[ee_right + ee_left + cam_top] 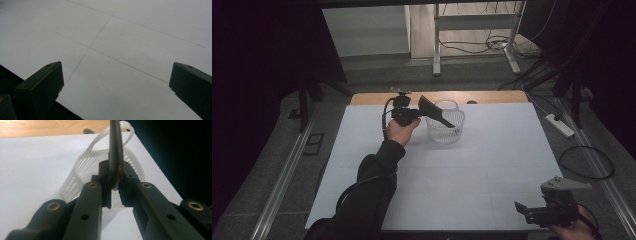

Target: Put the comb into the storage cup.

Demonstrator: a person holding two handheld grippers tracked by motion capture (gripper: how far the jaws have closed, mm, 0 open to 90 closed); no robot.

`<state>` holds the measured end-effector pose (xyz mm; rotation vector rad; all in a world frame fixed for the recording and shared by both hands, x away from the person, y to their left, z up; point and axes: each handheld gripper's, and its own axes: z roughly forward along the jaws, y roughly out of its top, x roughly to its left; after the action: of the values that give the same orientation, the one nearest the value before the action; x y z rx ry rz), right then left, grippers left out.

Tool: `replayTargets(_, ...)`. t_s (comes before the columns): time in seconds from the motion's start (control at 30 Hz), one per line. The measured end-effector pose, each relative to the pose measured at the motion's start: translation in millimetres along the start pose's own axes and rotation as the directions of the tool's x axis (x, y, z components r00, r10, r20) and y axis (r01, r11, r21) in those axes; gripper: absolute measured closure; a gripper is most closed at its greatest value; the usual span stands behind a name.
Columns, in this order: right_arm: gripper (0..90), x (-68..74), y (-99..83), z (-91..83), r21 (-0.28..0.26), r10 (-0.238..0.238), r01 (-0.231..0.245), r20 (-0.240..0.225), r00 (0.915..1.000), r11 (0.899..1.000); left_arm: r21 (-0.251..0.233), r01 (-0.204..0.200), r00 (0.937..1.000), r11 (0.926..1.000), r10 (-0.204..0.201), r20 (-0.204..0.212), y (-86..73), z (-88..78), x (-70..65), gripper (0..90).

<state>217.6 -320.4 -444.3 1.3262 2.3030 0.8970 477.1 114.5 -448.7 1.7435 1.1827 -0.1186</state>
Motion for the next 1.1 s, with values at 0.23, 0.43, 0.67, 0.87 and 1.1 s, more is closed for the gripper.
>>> replayTargets(0.23,0.0,-0.2,0.0,0.1,0.000,0.004,-0.004,-0.002,1.0000,1.000,-0.002,-0.009,0.9994,1.0000,0.009,-0.033,-2.7,1.8,2.3,75.4)
replayTargets(0.43,0.2,-0.1,0.0,0.2,0.001,0.002,-0.002,-0.004,1.0000,1.000,-0.001,-0.019,0.9981,0.9998,0.019,-0.058,-4.8,2.8,3.9,71.6)
replayTargets(0.67,0.3,-0.1,0.0,0.2,0.002,0.002,-0.002,-0.005,1.0000,1.000,-0.003,-0.016,0.9976,0.9999,0.016,-0.068,-7.1,3.8,7.4,67.5)
replayTargets(0.87,0.3,-0.1,0.0,0.2,0.002,0.001,-0.001,-0.004,1.0000,1.000,0.004,-0.017,0.9970,0.9998,0.017,-0.076,-9.4,4.2,10.4,64.8)
replayTargets(1.1,0.3,0.0,-0.1,0.1,0.001,0.000,0.000,-0.003,1.0000,1.000,0.010,-0.037,0.9950,0.9993,0.038,-0.092,-11.5,5.0,10.8,60.3)
